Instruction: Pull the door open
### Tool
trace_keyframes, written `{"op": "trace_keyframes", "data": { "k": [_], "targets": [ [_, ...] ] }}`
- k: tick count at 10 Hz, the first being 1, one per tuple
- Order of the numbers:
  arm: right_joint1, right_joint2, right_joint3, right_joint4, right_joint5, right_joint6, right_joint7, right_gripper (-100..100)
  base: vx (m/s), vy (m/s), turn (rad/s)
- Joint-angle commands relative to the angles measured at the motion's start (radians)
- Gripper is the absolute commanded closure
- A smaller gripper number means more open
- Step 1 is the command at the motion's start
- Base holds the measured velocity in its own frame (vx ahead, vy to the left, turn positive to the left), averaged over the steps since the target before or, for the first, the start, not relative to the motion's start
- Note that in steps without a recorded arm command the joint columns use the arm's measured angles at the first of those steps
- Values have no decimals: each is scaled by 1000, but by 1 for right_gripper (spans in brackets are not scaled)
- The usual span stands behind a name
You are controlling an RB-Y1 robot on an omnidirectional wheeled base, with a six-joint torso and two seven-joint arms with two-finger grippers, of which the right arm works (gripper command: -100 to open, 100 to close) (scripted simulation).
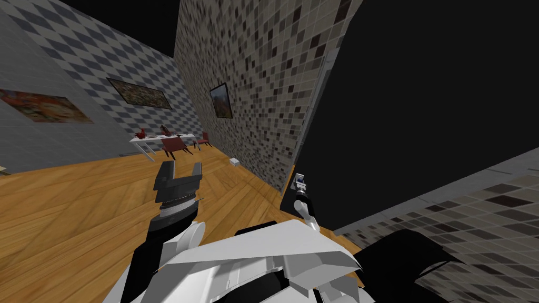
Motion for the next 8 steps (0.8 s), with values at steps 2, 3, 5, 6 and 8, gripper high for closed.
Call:
{"op": "trace_keyframes", "data": {
  "k": [2,3,5,6,8],
  "targets": [
    [0,2,3,-1,1,2,2,100,-21,-7,4],
    [0,2,3,-1,1,2,2,100,-12,1,5],
    [0,2,3,-1,1,2,2,100,0,0,0],
    [4,-21,16,4,-2,2,-20,100,-160,-20,167],
    [7,-42,30,6,-4,2,-42,100,-236,-35,173]
  ]
}}
